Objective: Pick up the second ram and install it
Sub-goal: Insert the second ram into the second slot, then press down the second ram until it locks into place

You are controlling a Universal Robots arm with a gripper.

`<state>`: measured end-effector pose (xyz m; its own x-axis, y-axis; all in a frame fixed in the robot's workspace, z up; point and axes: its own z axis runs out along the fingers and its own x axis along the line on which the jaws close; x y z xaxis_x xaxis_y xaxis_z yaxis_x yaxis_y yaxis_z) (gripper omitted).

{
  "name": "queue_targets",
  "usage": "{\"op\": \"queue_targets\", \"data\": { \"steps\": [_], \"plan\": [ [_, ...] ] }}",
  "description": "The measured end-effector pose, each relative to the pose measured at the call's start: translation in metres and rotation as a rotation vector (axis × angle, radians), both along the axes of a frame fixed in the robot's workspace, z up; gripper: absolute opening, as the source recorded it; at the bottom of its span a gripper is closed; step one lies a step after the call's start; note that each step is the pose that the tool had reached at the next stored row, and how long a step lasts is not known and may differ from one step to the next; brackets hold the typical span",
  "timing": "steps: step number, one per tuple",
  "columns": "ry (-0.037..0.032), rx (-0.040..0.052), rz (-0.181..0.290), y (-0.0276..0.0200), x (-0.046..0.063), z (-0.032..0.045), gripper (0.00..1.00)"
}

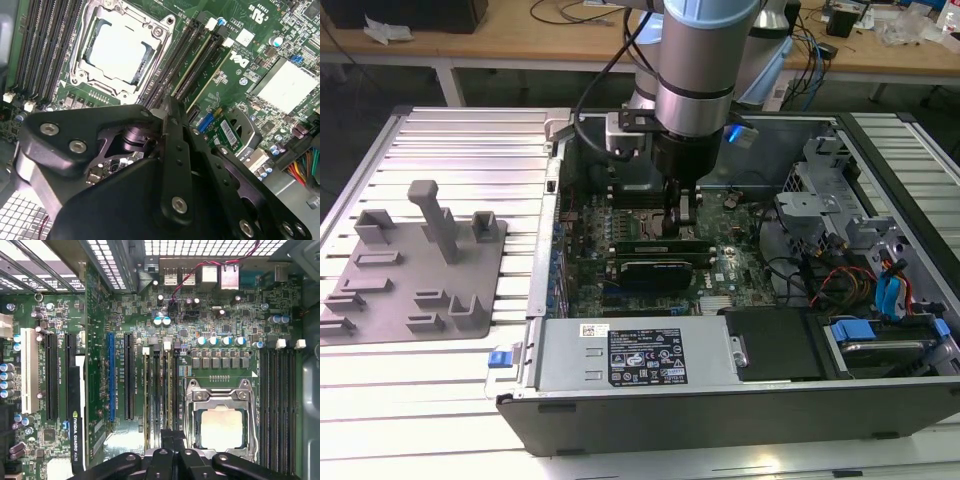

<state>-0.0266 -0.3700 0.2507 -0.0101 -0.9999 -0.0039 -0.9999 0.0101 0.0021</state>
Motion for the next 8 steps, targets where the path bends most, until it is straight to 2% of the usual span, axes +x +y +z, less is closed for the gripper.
{"op": "queue_targets", "data": {
  "steps": [8],
  "plan": [
    [0.0,0.0,0.0,0.0,0.0,0.0017,0.08]
  ]
}}
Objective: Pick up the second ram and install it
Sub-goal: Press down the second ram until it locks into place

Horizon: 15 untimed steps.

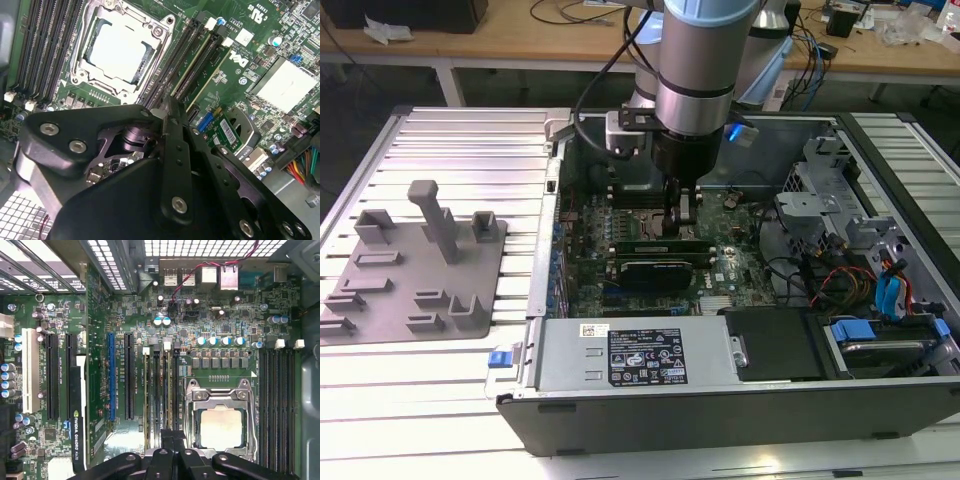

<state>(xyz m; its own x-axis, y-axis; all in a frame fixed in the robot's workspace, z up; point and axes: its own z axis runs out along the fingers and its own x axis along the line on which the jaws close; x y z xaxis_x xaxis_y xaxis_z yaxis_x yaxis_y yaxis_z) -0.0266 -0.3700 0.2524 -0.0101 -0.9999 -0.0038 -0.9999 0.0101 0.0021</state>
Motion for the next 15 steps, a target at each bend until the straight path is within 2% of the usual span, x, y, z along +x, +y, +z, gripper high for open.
{"op": "queue_targets", "data": {
  "steps": [7,9,10,12,15],
  "plan": [
    [0.0001,0.0,0.0,0.0,0.0,0.0011,0.08],
    [0.0001,-0.0001,0.0,-0.0001,0.004,0.0011,0.08],
    [0.0,0.0,0.0,0.0,0.009,0.0009,0.08],
    [0.0002,-0.0002,0.0,0.0,0.028,0.0001,0.08],
    [0.0003,0.0001,0.0,-0.0001,0.044,-0.0007,0.08]
  ]
}}
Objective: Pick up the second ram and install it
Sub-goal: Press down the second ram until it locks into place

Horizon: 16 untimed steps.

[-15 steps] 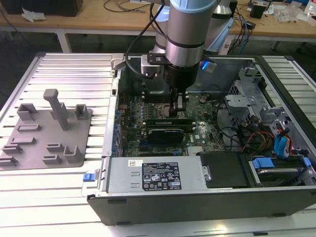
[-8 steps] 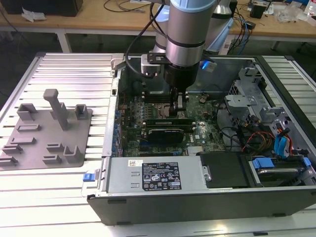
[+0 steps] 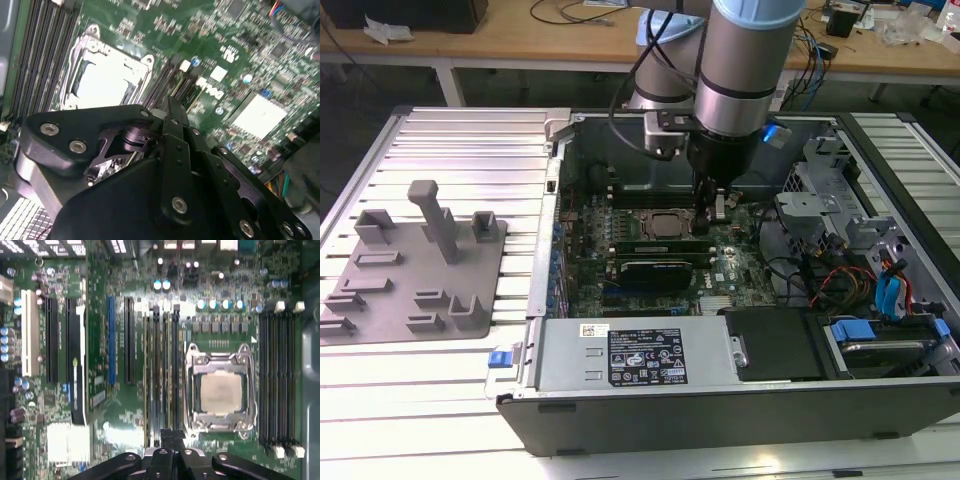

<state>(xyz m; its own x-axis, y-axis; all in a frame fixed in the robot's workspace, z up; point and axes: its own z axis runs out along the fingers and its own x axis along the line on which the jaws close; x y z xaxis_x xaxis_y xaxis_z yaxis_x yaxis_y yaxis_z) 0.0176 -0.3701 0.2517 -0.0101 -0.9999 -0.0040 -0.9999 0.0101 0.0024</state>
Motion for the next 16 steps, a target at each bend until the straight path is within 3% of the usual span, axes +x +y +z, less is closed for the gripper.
{"op": "queue_targets", "data": {
  "steps": [2,4,7,13,16],
  "plan": [
    [0.0004,-0.0003,0.0,0.0,0.007,-0.0002,0.08],
    [0.0003,0.0033,0.0,-0.0001,0.007,-0.0007,0.08],
    [0.0002,0.0245,0.0,-0.0002,0.007,-0.0066,0.08],
    [0.0002,0.0265,0.0,-0.0003,0.007,-0.0177,0.08],
    [0.0003,0.0261,0.0,-0.0003,0.007,-0.0194,0.08]
  ]
}}
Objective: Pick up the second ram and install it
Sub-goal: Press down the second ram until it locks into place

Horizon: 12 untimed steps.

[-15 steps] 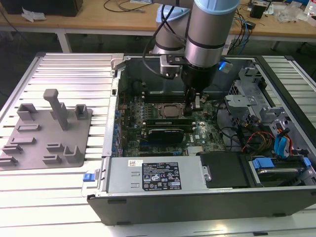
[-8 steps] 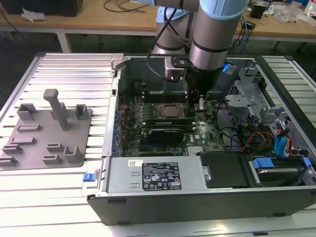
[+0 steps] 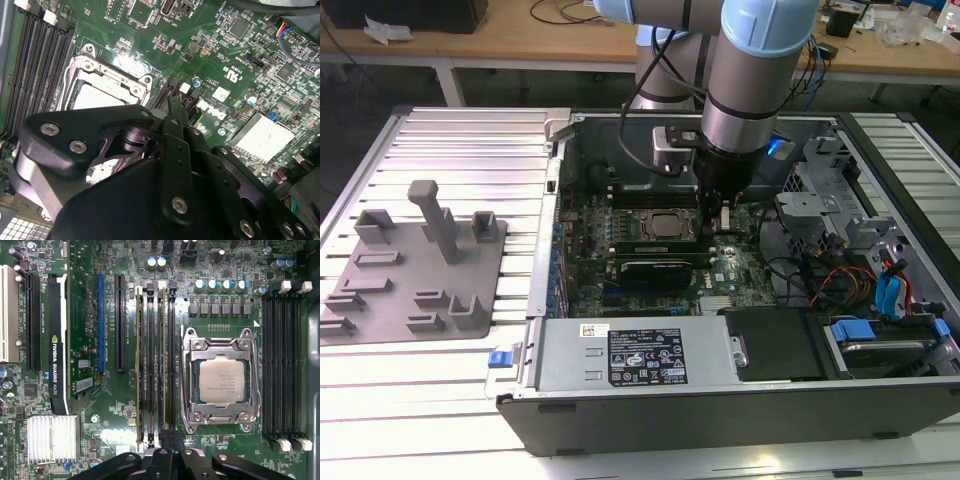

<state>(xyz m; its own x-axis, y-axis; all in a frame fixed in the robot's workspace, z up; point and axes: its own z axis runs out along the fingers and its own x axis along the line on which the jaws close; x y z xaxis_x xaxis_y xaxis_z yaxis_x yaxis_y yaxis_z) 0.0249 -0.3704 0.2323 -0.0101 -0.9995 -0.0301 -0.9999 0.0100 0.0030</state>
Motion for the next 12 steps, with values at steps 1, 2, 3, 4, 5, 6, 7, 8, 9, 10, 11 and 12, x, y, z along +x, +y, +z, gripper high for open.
{"op": "queue_targets", "data": {
  "steps": [1,2,3,4,5,6,7,8,9,10,11,12],
  "plan": [
    [0.0,-0.0001,0.0,0.0,0.0,0.0,0.08],
    [-0.0001,0.0002,0.0,0.0,0.0,-0.0003,0.08],
    [-0.0001,0.0,0.0,0.0,0.0,-0.0012,0.08],
    [0.0,0.0,0.0,0.0,0.0,-0.0012,0.08],
    [0.0,-0.0001,0.0,0.0,0.0,-0.0012,0.08],
    [0.0,0.0002,0.0,0.0,0.0,-0.0013,0.08],
    [-0.0002,0.0003,0.0,0.0001,0.0,-0.002,0.08],
    [0.0001,-0.0001,0.0,0.0,0.0,-0.0022,0.08],
    [0.0,0.0001,0.0,0.0,0.0,-0.0024,0.08],
    [0.0,0.0001,0.0,0.0,0.0,-0.0026,0.08],
    [0.0,0.0,0.0,0.0,0.0,-0.0028,0.08],
    [0.0,-0.0001,0.0,0.0,0.0,-0.0029,0.08]
  ]
}}
